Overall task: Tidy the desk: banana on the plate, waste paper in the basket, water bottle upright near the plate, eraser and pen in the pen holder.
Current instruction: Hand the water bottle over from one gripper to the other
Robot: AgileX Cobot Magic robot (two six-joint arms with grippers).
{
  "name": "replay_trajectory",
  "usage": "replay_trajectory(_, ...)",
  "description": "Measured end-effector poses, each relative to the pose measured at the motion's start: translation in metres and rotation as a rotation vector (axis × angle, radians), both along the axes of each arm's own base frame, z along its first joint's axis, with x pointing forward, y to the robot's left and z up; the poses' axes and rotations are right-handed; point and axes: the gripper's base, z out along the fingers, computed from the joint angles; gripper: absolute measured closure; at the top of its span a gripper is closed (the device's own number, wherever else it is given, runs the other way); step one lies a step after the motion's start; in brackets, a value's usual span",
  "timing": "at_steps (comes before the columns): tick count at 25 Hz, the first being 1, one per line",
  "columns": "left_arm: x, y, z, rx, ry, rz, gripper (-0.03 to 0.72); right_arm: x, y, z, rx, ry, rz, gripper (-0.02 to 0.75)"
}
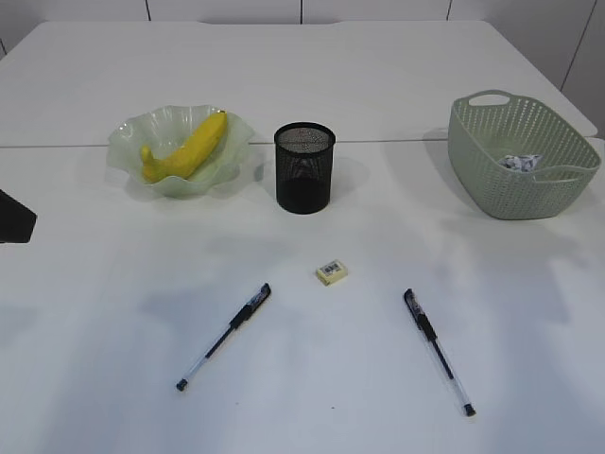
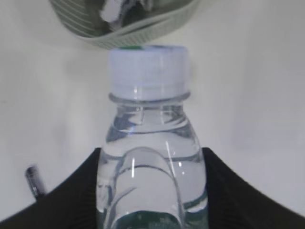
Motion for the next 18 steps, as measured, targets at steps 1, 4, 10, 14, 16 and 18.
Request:
replay_trajectory(1,0.000,0.000,0.000,0.000,0.000,0.000,0.535,-0.005,0.003,0.011,0.008,-0.036,0.020,0.339)
replay_trajectory(4,0.000,0.000,0.000,0.000,0.000,0.000,0.535,-0.023,0.009,0.042,0.021,-0.135,0.047,0.339)
replay_trajectory(10,0.000,0.000,0.000,0.000,0.000,0.000,0.535,-0.066,0.016,0.092,-0.012,-0.294,0.065,0.339)
replay_trajectory(14,0.000,0.000,0.000,0.000,0.000,-0.001,0.535,-0.094,0.029,0.116,-0.027,-0.368,0.106,0.339)
replay_trajectory(16,0.000,0.000,0.000,0.000,0.000,-0.001,0.535,-0.106,0.037,0.122,-0.031,-0.393,0.144,0.340)
replay_trajectory(18,0.000,0.000,0.000,0.000,0.000,-0.001,0.535,-0.117,0.044,0.122,-0.037,-0.399,0.176,0.340)
